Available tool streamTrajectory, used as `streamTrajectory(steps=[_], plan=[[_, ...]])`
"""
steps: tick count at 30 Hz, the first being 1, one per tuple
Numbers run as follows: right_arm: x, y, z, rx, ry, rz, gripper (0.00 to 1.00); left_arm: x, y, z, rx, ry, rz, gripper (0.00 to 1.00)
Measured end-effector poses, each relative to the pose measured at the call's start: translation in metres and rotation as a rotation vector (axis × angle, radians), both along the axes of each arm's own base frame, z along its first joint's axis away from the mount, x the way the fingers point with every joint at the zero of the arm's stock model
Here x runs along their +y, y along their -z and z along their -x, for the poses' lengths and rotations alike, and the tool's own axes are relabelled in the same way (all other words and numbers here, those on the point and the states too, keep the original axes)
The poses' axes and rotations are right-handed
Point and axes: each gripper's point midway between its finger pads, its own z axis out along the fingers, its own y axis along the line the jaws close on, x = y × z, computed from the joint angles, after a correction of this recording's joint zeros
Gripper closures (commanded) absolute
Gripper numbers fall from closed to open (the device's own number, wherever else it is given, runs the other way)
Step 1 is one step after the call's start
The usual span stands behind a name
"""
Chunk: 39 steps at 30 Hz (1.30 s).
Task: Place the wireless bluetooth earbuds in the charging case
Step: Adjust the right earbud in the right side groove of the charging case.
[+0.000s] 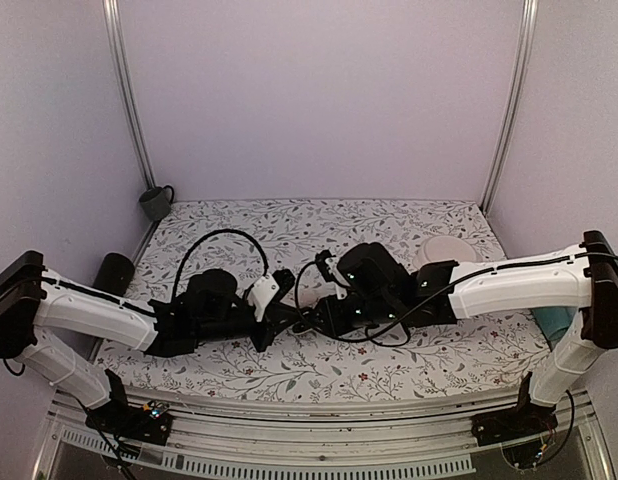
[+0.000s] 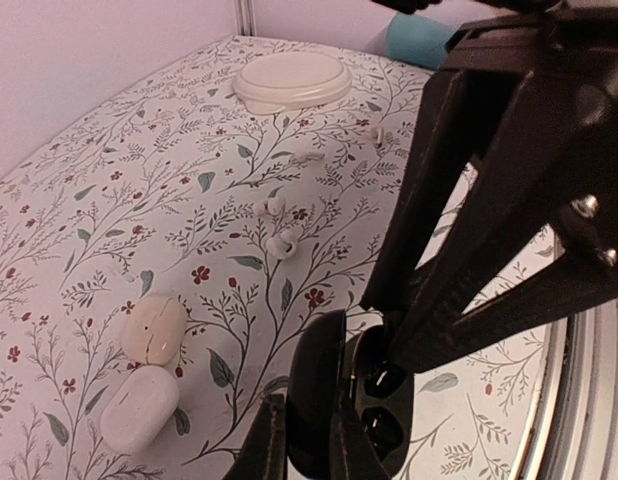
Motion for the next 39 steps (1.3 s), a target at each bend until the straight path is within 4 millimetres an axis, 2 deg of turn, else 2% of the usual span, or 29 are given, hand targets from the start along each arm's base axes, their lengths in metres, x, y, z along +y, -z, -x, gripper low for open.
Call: streamTrajectory(steps=[6, 8, 13, 16, 18, 22, 27, 33, 39], plan=[[-0.002, 0.005, 0.0, 0.003, 0.01, 0.036, 0.8, 0.0, 0.003, 0.001, 0.003, 0.001, -0.013, 1.0], [-0.003, 0.005, 0.0, 0.008, 0.018, 0.043, 0.85, -0.001, 0.005, 0.0, 0.005, -0.001, -0.017, 1.0], [-0.004, 0.01, -0.002, 0.027, 0.042, 0.054, 0.85, -0.002, 0.01, -0.001, 0.014, -0.009, -0.03, 1.0], [-0.003, 0.014, -0.002, 0.046, 0.057, 0.057, 0.82, -0.001, 0.013, -0.002, 0.021, -0.018, -0.038, 1.0], [-0.003, 0.016, -0.002, 0.056, 0.065, 0.059, 0.76, -0.001, 0.013, -0.001, 0.024, -0.019, -0.039, 1.0], [-0.001, 0.019, -0.002, 0.074, 0.076, 0.07, 0.74, -0.003, 0.012, 0.0, 0.026, -0.016, -0.033, 1.0], [-0.002, 0.022, -0.002, 0.082, 0.085, 0.085, 0.85, -0.003, 0.012, 0.0, 0.025, -0.016, -0.032, 1.0], [-0.003, 0.023, -0.002, 0.1, 0.1, 0.097, 0.94, -0.004, 0.014, 0.002, 0.03, -0.016, -0.036, 1.0], [0.002, 0.023, -0.008, 0.145, 0.158, 0.124, 0.96, -0.002, 0.014, -0.004, 0.038, -0.071, -0.031, 1.0]])
